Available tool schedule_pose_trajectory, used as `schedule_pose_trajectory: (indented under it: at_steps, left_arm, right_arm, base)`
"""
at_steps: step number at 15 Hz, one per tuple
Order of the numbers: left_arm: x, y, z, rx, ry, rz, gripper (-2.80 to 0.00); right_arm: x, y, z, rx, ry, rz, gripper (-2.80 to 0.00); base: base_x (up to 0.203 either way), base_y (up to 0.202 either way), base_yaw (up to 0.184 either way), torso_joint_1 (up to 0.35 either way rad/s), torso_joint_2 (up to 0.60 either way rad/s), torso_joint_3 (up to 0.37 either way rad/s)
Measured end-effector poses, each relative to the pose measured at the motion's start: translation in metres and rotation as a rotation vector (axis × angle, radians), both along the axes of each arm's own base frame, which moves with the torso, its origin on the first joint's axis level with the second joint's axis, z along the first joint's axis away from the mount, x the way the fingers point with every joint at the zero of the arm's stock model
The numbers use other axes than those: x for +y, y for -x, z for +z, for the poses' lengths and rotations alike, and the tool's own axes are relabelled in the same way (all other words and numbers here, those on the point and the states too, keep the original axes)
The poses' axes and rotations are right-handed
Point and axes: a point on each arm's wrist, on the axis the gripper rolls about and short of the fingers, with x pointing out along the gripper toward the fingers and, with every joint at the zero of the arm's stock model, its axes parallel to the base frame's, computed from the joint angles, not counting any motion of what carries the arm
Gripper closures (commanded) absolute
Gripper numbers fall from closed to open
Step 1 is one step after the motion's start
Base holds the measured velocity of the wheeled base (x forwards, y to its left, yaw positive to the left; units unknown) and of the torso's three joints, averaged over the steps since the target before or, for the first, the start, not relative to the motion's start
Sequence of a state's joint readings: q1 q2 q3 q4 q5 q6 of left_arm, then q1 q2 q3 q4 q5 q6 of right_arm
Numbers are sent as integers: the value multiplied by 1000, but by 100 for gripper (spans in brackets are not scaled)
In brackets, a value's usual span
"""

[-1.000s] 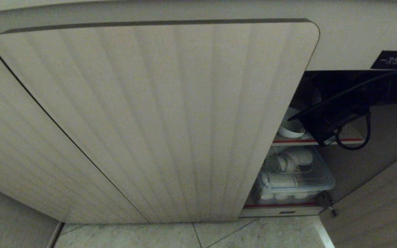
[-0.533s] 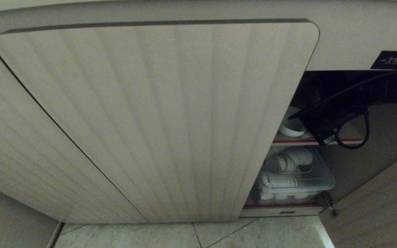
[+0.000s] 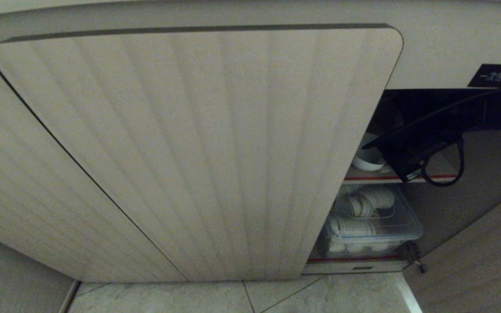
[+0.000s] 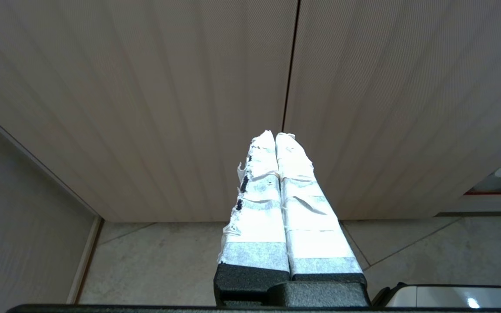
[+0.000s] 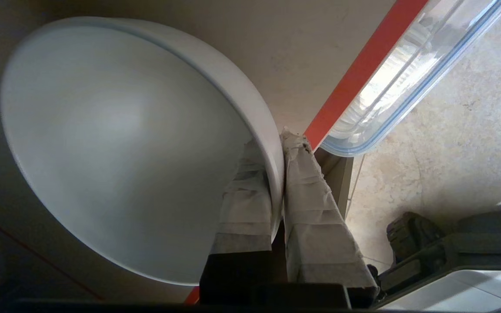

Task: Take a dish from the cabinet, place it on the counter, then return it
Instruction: Put it back into the cabinet

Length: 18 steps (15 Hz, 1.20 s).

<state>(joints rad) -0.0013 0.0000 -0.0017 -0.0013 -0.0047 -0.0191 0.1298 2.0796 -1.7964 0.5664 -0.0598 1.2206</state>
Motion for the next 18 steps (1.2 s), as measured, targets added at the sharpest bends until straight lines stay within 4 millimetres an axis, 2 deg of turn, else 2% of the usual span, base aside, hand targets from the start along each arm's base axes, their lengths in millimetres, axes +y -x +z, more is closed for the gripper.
schedule_pose_trajectory:
  at_steps: [6, 7, 18]
  left_arm:
    - [0, 0, 0, 0, 0, 0, 0]
    - [0, 0, 0, 0, 0, 0, 0]
    - [0, 0, 0, 0, 0, 0, 0]
  right_arm:
    - [1, 0, 0, 1, 0, 4, 0]
    - [1, 0, 0, 1, 0, 5, -280]
    - [3, 0, 1, -13, 7, 9, -280]
  base:
    - [0, 0, 0, 0, 0, 0]
    - [0, 0, 0, 0, 0, 0]
    - [0, 0, 0, 0, 0, 0]
